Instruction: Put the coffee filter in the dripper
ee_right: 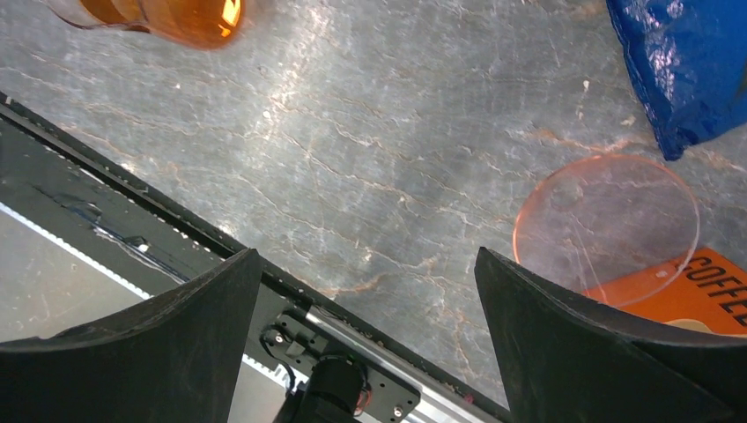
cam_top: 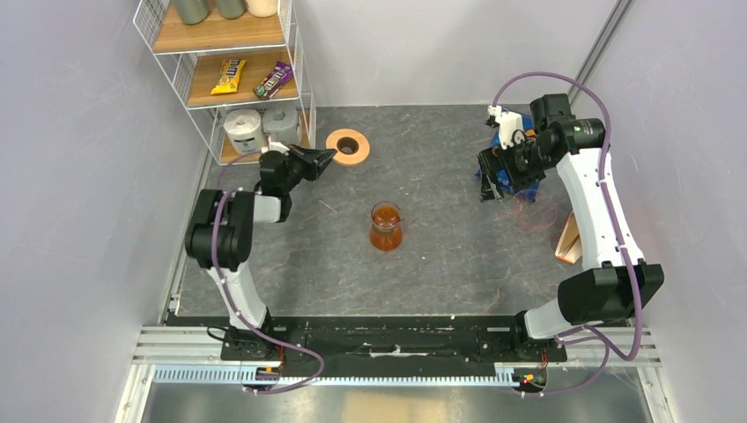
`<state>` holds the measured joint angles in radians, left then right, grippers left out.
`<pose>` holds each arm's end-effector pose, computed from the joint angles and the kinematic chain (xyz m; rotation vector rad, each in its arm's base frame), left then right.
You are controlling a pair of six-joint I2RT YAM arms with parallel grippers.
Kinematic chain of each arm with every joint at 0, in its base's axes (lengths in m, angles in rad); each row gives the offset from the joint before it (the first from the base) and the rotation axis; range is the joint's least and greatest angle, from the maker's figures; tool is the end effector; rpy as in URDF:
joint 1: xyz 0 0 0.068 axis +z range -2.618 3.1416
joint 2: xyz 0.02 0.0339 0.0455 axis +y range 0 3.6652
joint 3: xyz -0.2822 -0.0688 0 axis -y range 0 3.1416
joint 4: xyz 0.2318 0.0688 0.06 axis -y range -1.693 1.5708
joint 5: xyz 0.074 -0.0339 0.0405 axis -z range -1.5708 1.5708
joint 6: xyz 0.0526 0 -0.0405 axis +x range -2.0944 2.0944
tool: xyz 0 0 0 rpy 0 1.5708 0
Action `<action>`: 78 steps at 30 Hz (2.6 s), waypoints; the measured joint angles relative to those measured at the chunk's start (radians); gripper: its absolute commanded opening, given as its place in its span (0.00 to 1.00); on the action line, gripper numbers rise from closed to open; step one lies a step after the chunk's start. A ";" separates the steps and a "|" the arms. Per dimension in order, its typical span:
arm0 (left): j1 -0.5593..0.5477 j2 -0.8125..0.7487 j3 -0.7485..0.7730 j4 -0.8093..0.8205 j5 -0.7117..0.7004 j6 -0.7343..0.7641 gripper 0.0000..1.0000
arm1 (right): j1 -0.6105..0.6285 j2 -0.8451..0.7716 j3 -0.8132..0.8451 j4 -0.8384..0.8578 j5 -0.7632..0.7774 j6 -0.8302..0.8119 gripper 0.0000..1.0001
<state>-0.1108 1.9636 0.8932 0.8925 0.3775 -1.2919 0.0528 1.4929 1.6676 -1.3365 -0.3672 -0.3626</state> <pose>0.4082 -0.0649 0.1779 -0.8128 1.7623 -1.3137 0.2635 0.0328 0.3813 -0.6477 2.5776 0.4023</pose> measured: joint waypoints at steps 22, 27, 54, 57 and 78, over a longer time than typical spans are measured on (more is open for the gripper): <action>-0.018 -0.636 -0.256 -0.283 0.665 0.148 0.02 | 0.023 -0.026 -0.231 0.502 -0.454 0.565 0.99; -0.060 -0.622 -0.276 -0.356 0.669 0.146 0.02 | 0.034 -0.012 -0.275 0.520 -0.453 0.616 0.99; -0.118 -0.345 -0.209 -0.156 0.676 0.016 0.02 | 0.035 -0.028 -0.293 0.511 -0.460 0.576 0.99; -0.121 -0.342 -0.209 -0.155 0.677 0.016 0.02 | 0.035 -0.028 -0.293 0.511 -0.467 0.574 0.99; -0.121 -0.255 -0.202 -0.155 0.681 0.024 0.56 | 0.035 -0.028 -0.293 0.509 -0.471 0.570 0.99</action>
<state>-0.2314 1.7084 0.6910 0.7376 1.0584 -1.2682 0.0883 1.4647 1.3750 -0.8280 -0.8379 0.2077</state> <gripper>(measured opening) 0.379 0.993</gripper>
